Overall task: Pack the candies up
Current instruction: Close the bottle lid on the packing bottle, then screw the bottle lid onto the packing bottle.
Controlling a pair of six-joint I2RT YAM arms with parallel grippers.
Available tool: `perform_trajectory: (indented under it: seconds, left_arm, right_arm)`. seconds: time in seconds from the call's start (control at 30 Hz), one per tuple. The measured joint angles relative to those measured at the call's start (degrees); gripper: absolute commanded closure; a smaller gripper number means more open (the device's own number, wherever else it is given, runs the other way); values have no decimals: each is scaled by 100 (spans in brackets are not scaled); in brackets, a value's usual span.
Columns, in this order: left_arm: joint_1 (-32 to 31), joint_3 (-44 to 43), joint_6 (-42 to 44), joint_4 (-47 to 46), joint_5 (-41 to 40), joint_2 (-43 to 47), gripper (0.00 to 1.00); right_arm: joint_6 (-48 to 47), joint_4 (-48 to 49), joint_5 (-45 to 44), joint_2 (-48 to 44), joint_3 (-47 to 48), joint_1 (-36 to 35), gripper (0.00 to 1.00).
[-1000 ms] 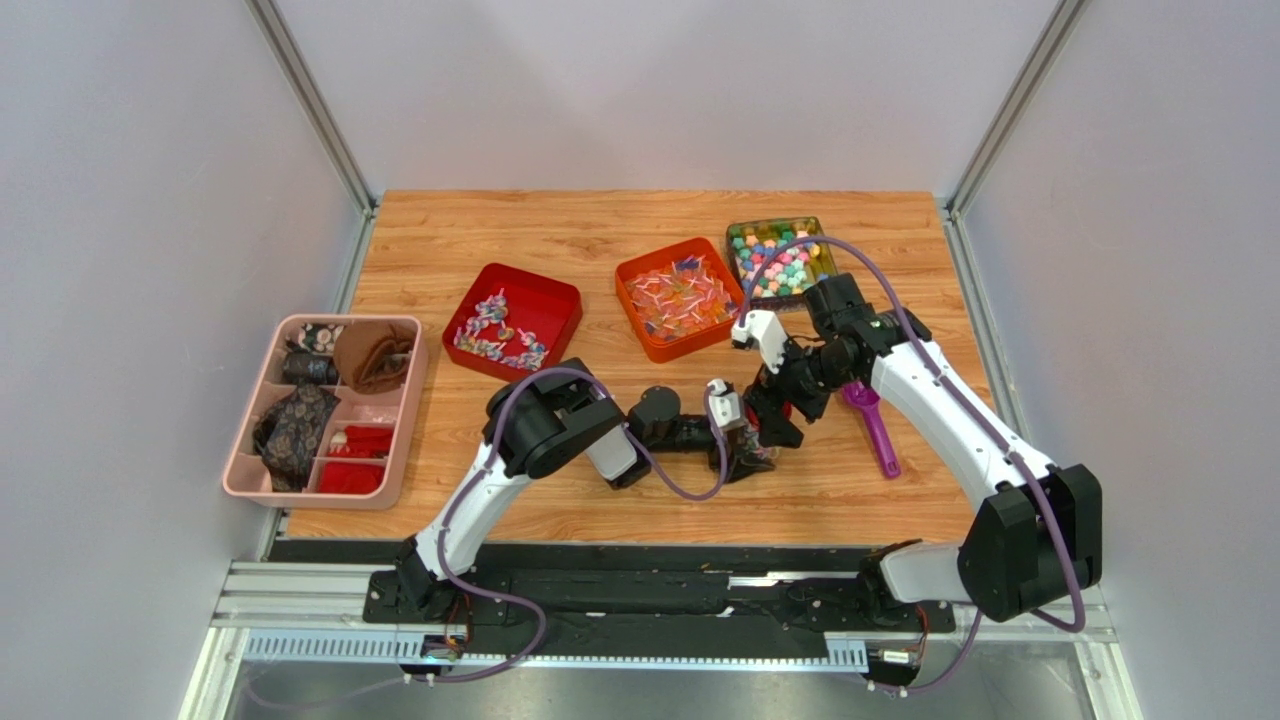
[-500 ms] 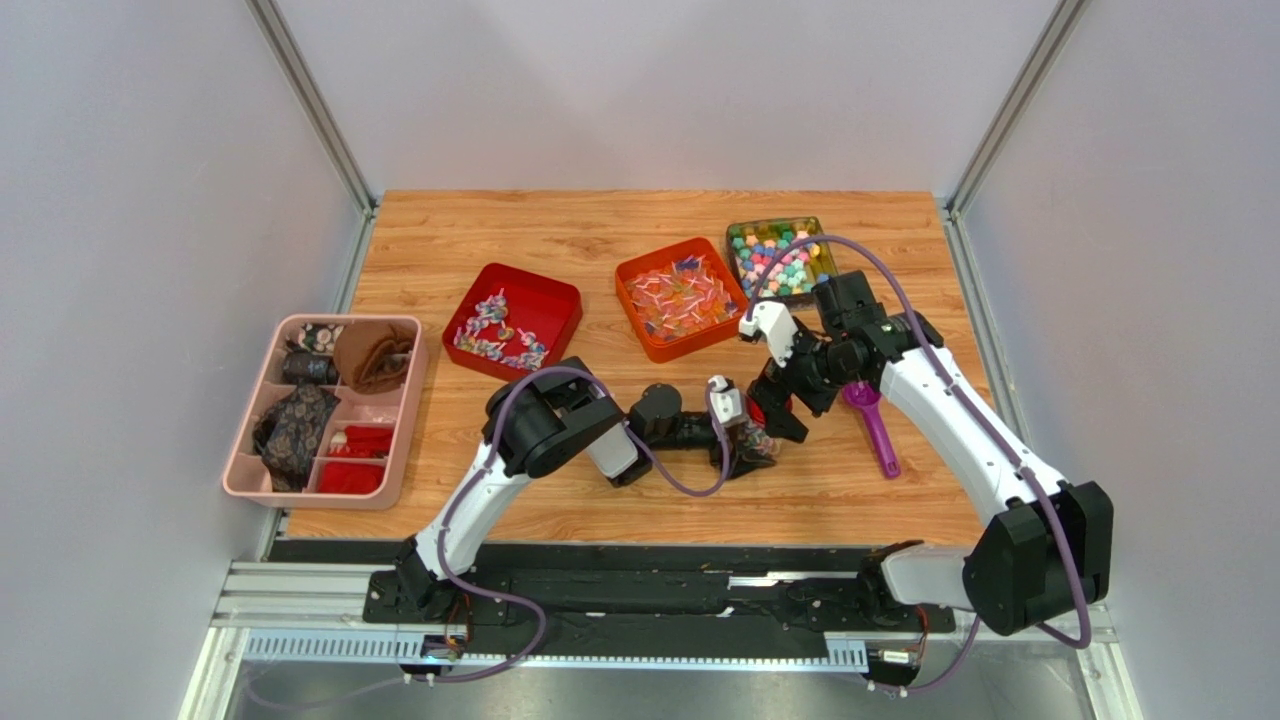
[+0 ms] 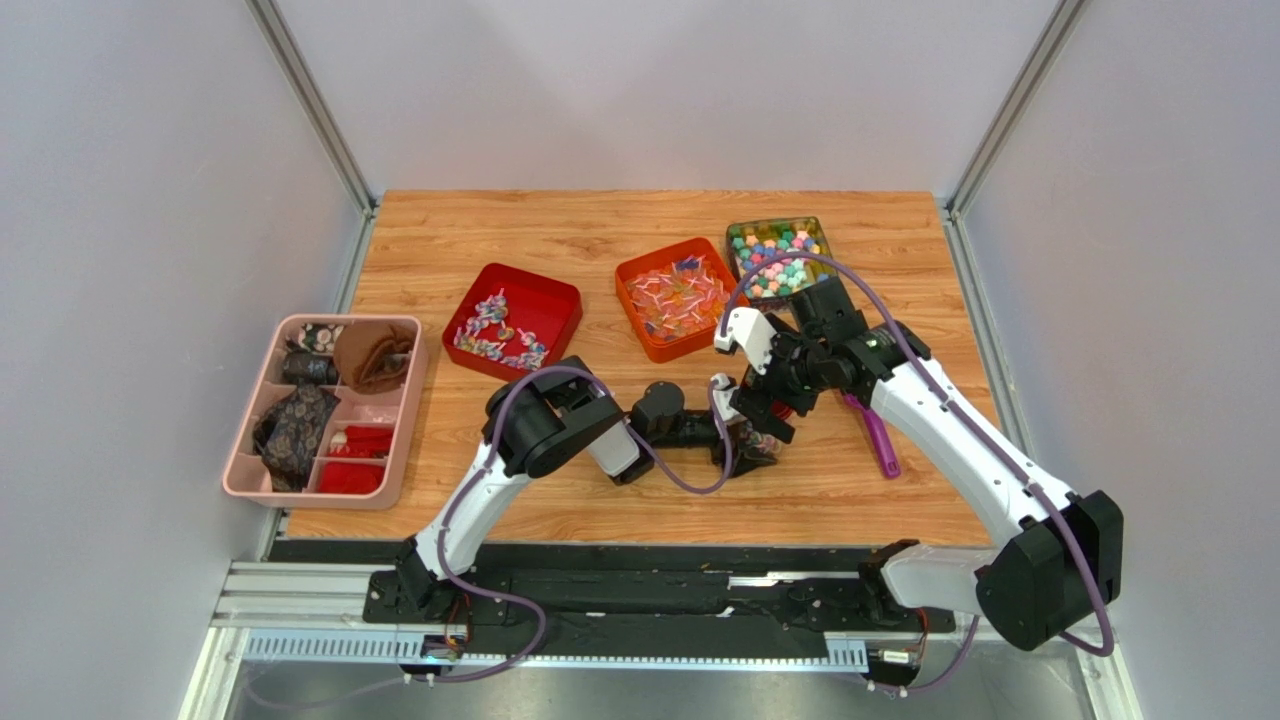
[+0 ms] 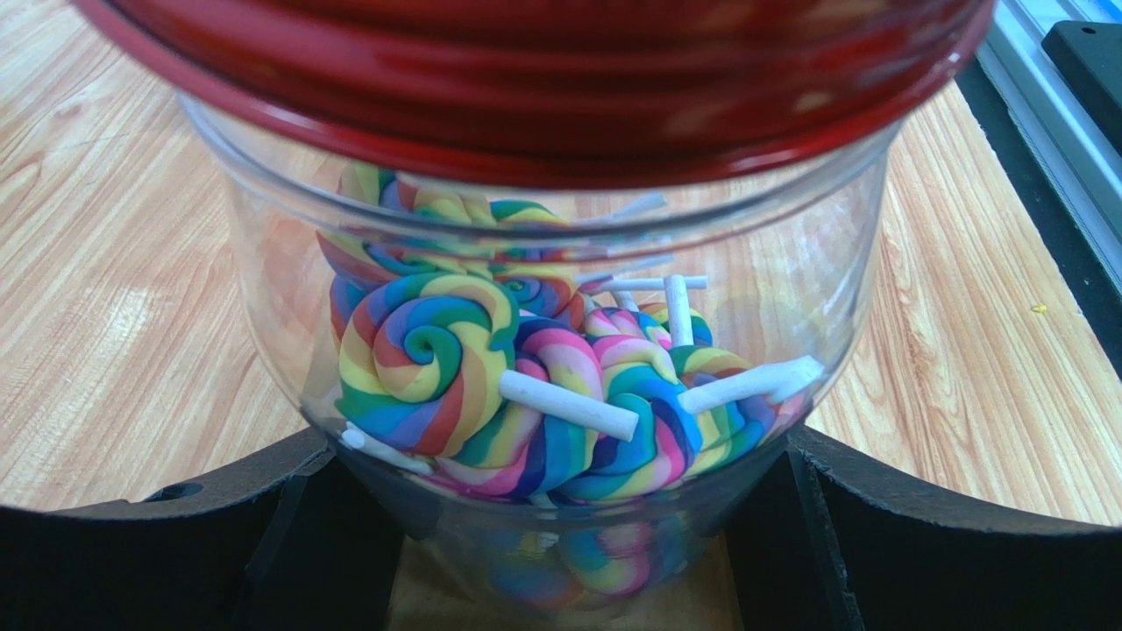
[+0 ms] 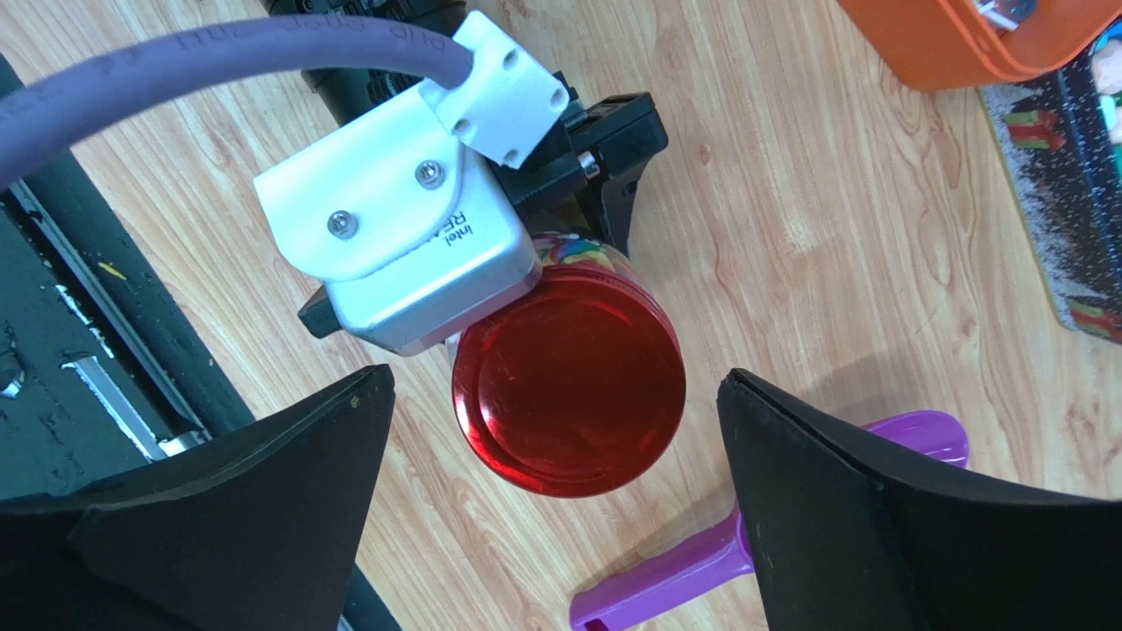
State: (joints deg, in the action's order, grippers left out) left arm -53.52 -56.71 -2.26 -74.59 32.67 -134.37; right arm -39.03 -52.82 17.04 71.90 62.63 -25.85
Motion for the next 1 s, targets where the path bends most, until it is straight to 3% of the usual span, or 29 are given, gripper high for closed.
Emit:
perform_trajectory:
  seconds: [0.4, 0.73, 1.0]
  left_arm:
    - [0, -7, 0, 11, 0, 0, 42]
    - [0, -17, -9, 24, -17, 0, 42]
    - [0, -46, -22, 66, -26, 0, 42]
  right_arm:
    - [-4, 221, -365, 26, -107, -76, 12]
    - [-2, 258, -365, 120, -155, -76, 29]
    - [0, 251, -260, 118, -164, -11, 29]
